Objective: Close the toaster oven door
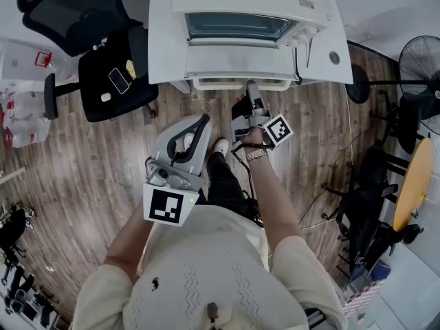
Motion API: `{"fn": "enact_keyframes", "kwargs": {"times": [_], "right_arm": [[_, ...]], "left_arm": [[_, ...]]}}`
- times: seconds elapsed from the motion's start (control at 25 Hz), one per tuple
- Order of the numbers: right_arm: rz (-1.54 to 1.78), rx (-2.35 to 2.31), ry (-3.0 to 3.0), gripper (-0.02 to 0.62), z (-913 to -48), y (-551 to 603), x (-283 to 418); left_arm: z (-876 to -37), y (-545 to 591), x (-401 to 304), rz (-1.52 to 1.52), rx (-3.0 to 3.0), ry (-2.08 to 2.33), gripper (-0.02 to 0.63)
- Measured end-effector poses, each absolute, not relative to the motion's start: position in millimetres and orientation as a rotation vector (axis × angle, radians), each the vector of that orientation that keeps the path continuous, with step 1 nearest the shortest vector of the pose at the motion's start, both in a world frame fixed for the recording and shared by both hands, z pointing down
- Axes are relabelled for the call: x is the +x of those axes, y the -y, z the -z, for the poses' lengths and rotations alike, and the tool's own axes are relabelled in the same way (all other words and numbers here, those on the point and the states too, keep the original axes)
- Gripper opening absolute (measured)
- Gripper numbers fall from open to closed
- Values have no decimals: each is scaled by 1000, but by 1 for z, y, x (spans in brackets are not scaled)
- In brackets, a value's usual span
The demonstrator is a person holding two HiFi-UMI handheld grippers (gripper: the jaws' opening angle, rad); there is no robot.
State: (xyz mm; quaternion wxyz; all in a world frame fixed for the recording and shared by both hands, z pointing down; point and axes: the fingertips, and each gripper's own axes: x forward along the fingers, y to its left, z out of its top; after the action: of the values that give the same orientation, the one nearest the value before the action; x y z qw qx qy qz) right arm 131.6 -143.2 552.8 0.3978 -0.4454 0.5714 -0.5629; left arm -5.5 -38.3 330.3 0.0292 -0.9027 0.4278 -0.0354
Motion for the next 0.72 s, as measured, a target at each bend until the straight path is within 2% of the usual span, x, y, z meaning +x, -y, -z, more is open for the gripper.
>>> {"fn": "enact_keyframes", "kwargs": {"times": [0.32, 0.72], "right_arm": [[1410, -1098, -1462, 141, -548, 148, 131], [1372, -1072, -1455, 117, -534, 155, 130]], "left_arm": [[-332, 38, -6, 121, -2782, -1324, 3], [-331, 36, -5, 119, -2778, -1329, 3]]}}
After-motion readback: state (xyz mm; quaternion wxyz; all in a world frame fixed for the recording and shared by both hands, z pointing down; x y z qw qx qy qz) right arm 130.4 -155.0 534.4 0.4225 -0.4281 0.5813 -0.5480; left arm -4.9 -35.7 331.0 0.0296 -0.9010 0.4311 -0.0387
